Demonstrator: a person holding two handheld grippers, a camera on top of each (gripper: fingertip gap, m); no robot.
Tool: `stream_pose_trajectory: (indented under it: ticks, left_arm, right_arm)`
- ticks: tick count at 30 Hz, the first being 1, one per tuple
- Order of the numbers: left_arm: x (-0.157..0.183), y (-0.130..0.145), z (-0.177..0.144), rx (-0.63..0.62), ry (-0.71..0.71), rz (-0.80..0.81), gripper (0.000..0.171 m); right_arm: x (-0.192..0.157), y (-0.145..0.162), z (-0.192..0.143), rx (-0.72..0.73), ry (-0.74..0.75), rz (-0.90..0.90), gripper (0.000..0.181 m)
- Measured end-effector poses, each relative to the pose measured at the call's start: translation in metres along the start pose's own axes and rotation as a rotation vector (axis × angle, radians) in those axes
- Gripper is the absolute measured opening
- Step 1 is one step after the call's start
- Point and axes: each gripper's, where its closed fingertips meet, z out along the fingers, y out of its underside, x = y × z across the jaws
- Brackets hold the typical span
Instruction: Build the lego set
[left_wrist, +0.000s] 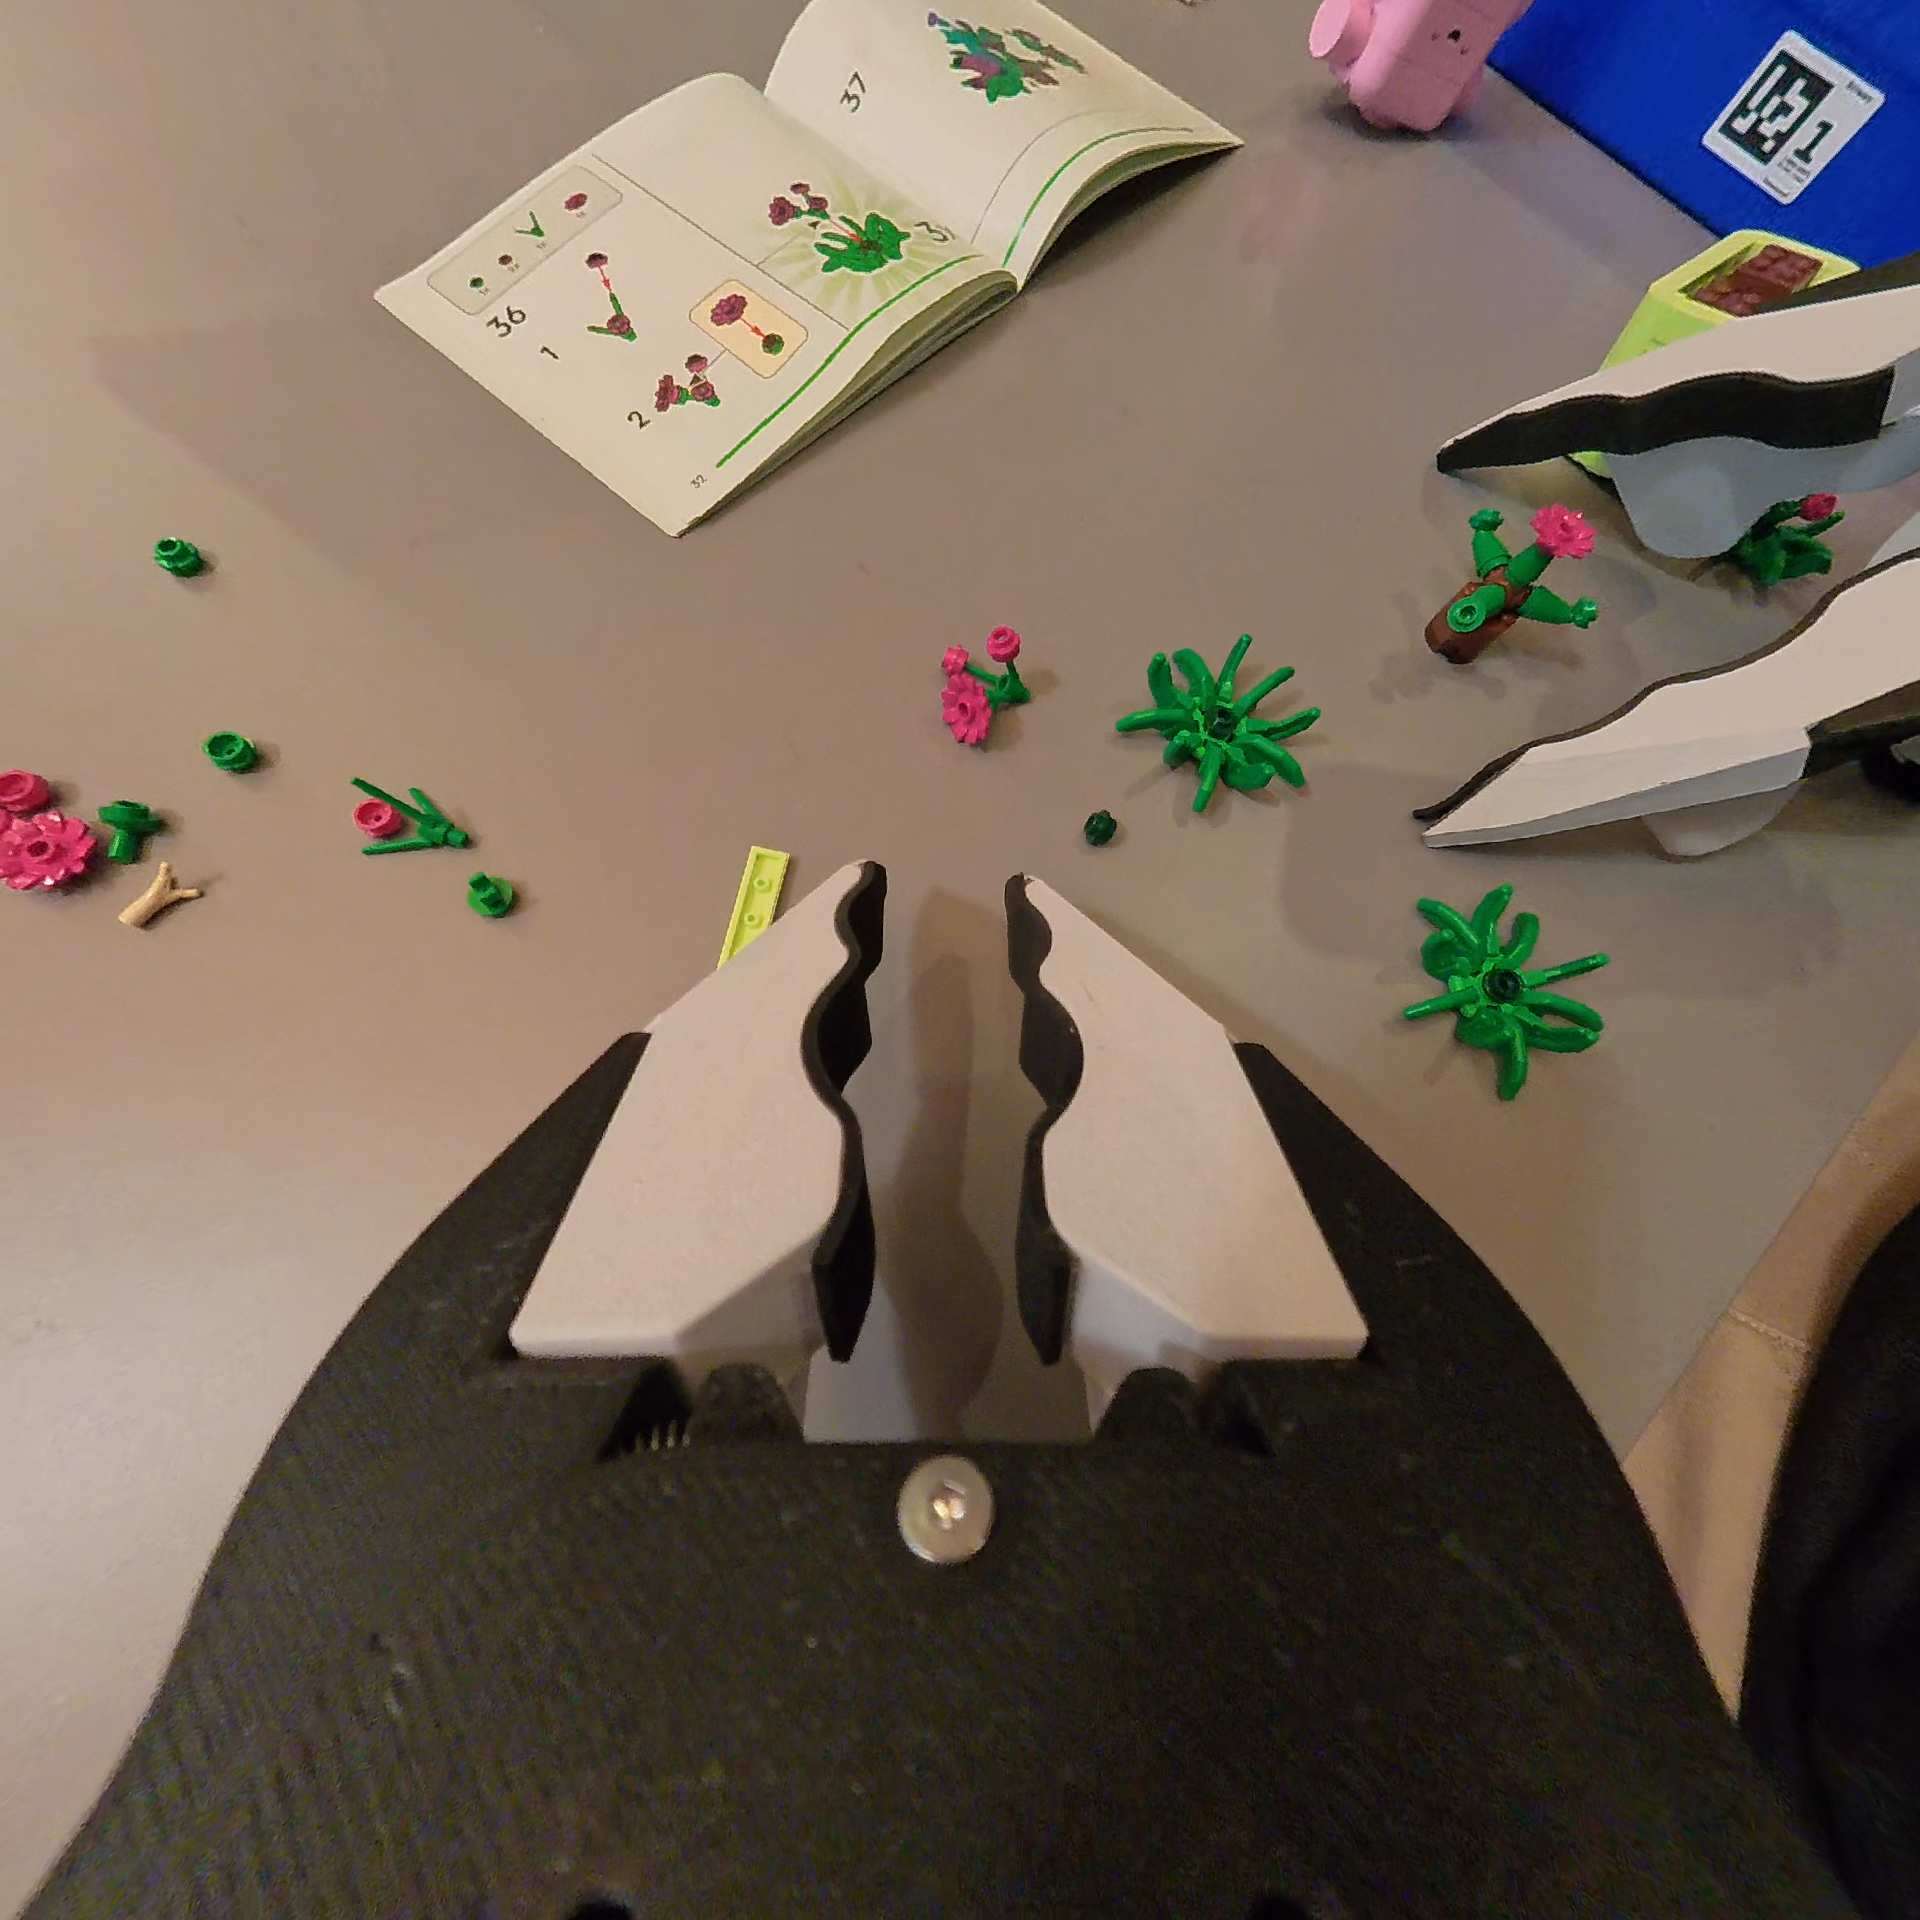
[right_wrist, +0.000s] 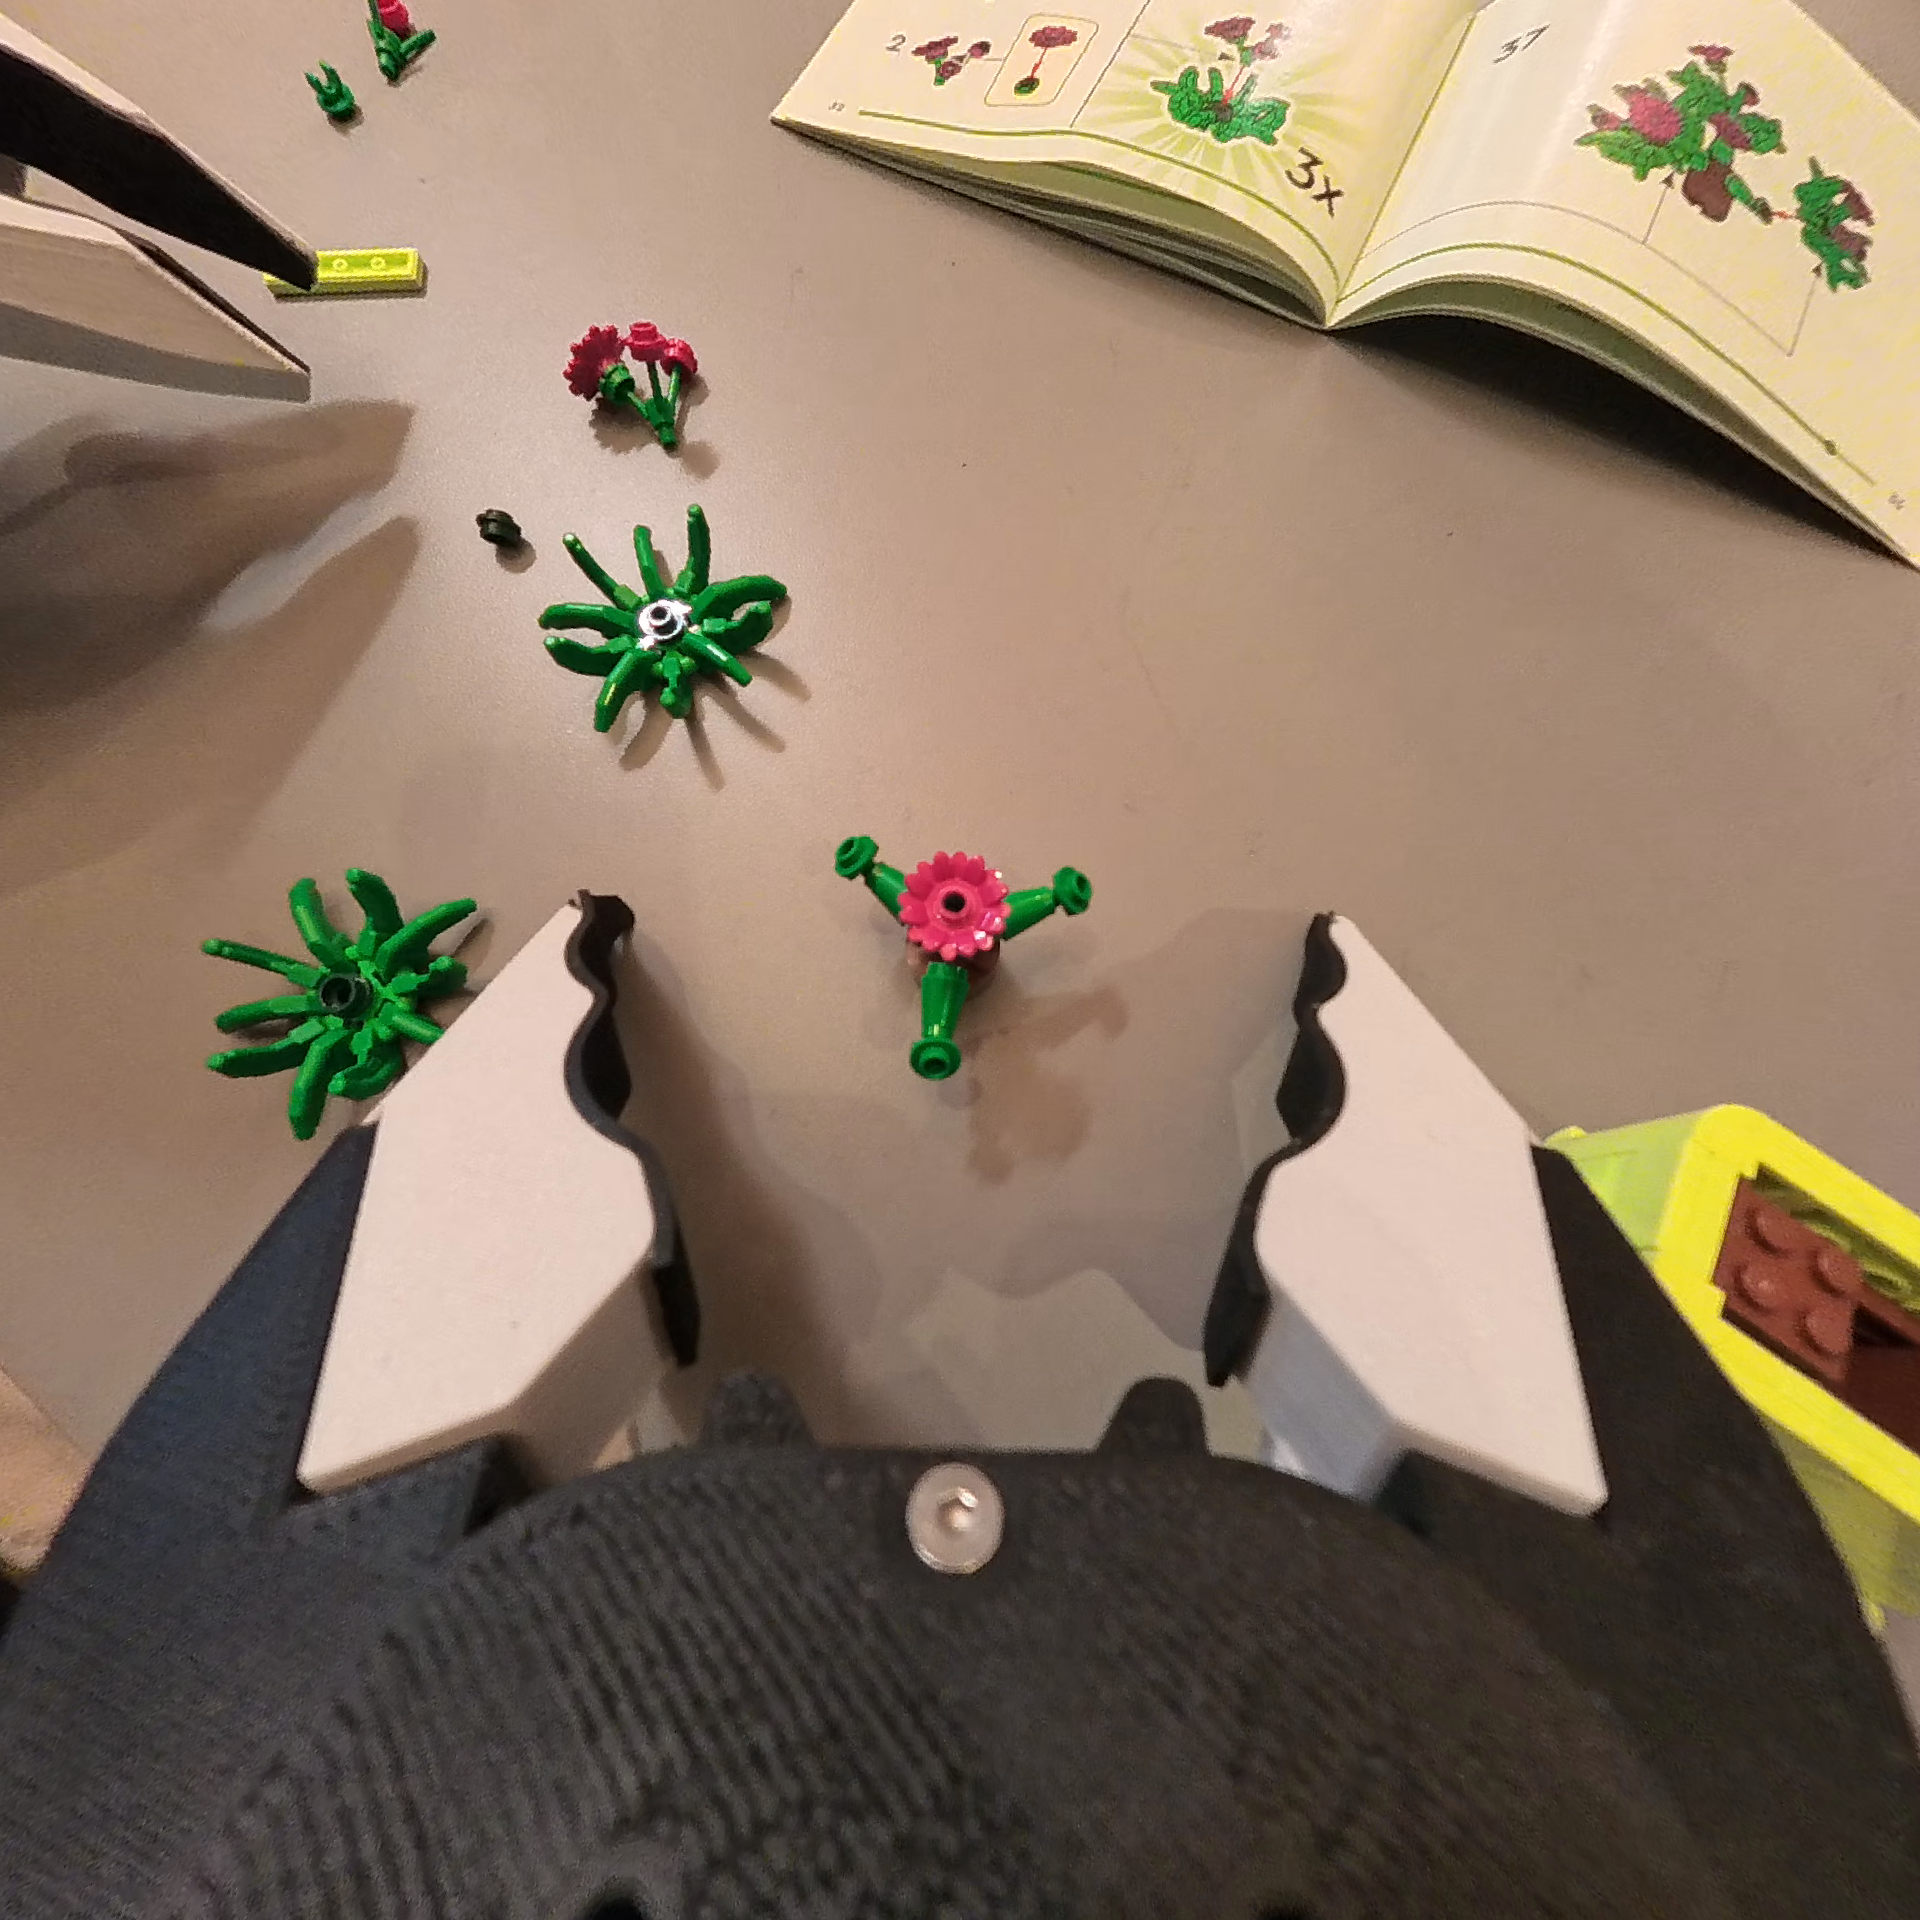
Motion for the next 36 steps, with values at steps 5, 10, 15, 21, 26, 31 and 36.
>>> stream_pose_trajectory:
  ticks: [5, 10, 15, 21, 26, 31, 36]
  left_arm:
    - [0.0000, -0.0003, -0.0002, 0.002, 0.002, -0.003, 0.022]
    - [-0.0001, -0.0001, 0.0000, 0.001, 0.006, -0.008, 0.022]
    - [0.0001, 0.0001, 0.0003, -0.002, 0.008, -0.009, 0.022]
    - [-0.0003, -0.0002, 0.0003, 0.000, 0.006, -0.010, 0.022]
    - [0.0000, -0.0003, 0.0002, 0.001, 0.006, -0.008, 0.022]
    - [-0.0002, -0.0015, -0.0012, 0.013, -0.001, -0.002, 0.022]
    - [0.0010, -0.0061, -0.0057, 0.048, -0.010, 0.016, 0.022]
  right_arm:
    - [0.0000, 0.0000, 0.0000, 0.000, 0.000, 0.000, 0.129]
    - [0.0000, 0.0000, 0.0000, 0.000, 0.000, 0.000, 0.129]
    - [-0.0001, -0.0001, -0.0001, 0.000, 0.000, 0.000, 0.129]
    - [-0.0001, 0.0000, -0.0001, 0.000, 0.000, 0.000, 0.129]
    - [-0.0001, -0.0001, -0.0002, 0.000, 0.000, 0.000, 0.129]
    - [0.0000, 0.0000, -0.0003, 0.000, 0.000, 0.000, 0.129]
    - [-0.0001, -0.0001, -0.0004, 0.000, 0.000, 0.000, 0.129]
